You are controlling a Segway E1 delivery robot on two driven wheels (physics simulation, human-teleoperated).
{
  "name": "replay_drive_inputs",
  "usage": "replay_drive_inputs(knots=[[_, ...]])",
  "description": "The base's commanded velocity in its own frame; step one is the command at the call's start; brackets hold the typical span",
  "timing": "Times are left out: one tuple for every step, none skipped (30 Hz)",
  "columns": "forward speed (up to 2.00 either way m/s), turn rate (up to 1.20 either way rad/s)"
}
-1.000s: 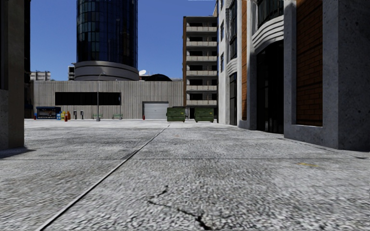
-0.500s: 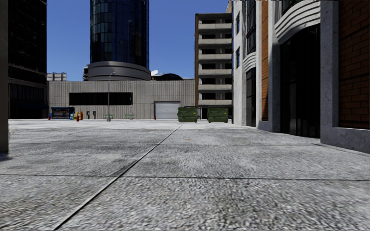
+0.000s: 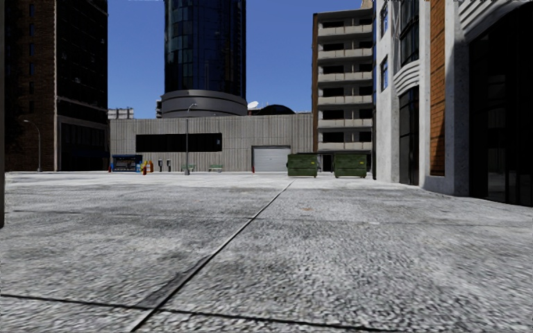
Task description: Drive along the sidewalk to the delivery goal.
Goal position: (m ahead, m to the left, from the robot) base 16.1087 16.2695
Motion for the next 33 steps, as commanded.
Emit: replay_drive_inputs(knots=[[2.0, 0.36], [2.0, 0.36], [2.0, 0.36], [2.0, 0.37], [2.0, 0.37], [2.0, 0.37], [2.0, 0.37], [2.0, 0.37], [2.0, 0.37], [2.0, 0.38], [2.0, 0.38], [2.0, 0.39], [2.0, 0.39], [2.0, 0.39], [2.0, 0.39], [2.0, 0.39], [2.0, 0.39], [2.0, 0.4], [2.0, 0.4], [2.0, 0.4], [2.0, 0.4], [2.0, 0.4], [2.0, 0.4], [2.0, 0.4], [2.0, 0.4], [2.0, 0.4], [2.0, 0.4], [2.0, 0.4], [2.0, 0.4], [2.0, 0.4], [2.0, 0.4], [2.0, 0.4], [2.0, 0.4]])
